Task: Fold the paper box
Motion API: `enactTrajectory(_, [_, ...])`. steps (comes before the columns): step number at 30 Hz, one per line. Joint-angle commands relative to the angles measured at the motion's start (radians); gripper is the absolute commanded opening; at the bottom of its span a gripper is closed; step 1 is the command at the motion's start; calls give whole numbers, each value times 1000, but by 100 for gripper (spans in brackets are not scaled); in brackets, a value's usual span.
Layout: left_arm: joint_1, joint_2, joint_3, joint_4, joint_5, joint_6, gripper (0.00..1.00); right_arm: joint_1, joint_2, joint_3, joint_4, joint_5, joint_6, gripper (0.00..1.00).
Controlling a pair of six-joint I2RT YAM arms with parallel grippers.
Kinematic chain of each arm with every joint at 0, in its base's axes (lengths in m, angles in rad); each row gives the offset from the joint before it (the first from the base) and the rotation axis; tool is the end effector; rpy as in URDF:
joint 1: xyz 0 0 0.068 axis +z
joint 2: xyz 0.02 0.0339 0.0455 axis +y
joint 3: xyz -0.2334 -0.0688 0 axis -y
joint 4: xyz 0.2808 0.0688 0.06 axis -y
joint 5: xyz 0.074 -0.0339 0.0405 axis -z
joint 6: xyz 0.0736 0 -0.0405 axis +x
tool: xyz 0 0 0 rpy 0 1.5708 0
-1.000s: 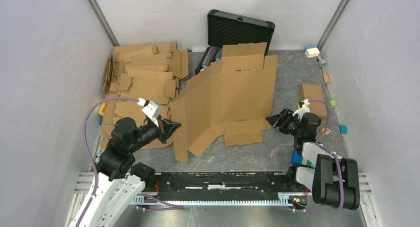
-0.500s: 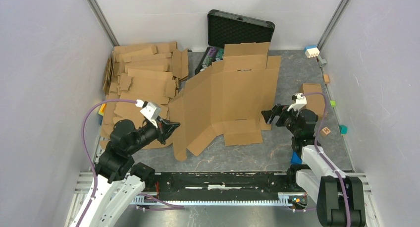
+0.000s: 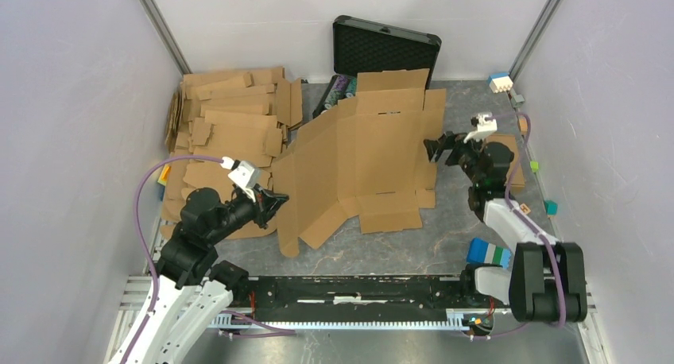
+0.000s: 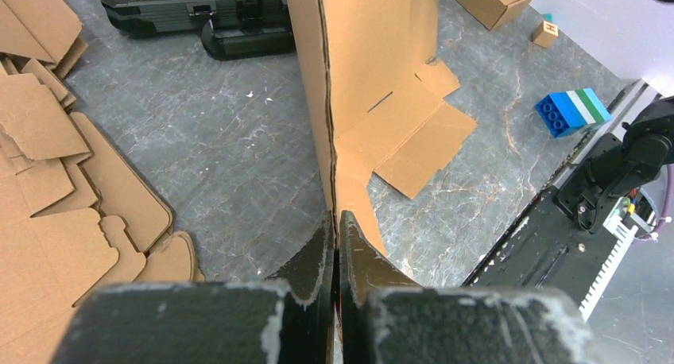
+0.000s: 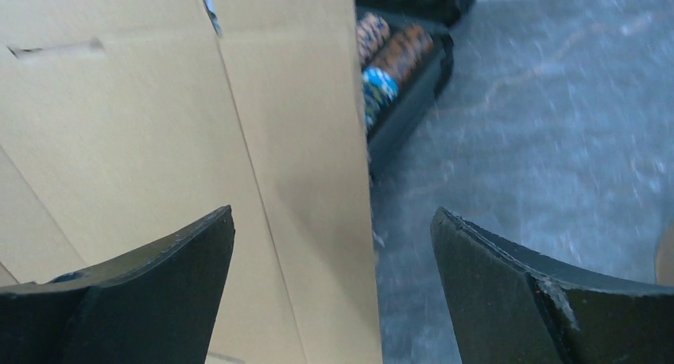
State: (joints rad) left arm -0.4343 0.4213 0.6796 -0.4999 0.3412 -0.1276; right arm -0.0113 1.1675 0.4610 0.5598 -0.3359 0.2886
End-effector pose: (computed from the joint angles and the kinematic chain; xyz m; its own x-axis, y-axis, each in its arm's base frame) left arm 0.1732 -0.1075 0.3044 -0.3032 0.0085 -0.9529 0.6580 0.7251 -0.2030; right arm 0.3231 0.0206 0.1706 -0.2299 0.2713 -0.9346 -0.2607 0.9081 0.3277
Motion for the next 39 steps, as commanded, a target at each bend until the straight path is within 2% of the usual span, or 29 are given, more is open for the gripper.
enactTrajectory(1, [-4,10,19,24,10,55,2,0,115,159,89,-105,-44,98])
enactTrajectory(5, [-3,-3,15,24,4,59,2,-12,210,240,92,-206,-43,98])
enactTrajectory(9, [-4,8,14,26,12,59,2,-15,260,260,178,-333,33,84])
enactTrajectory(13, [-4,29,28,26,5,59,2,-15,251,235,250,-359,85,53])
enactTrajectory(16, [-4,41,43,47,-16,33,2,-15,226,214,269,-343,87,34])
enactTrajectory(22, [-4,91,58,155,-125,-72,2,-12,190,228,256,-307,59,9])
enactTrajectory(29, [-3,207,17,412,-153,-210,2,5,175,233,305,-208,41,5])
enactTrajectory(39, [-3,353,15,548,-268,-398,3,63,165,233,350,-94,21,2])
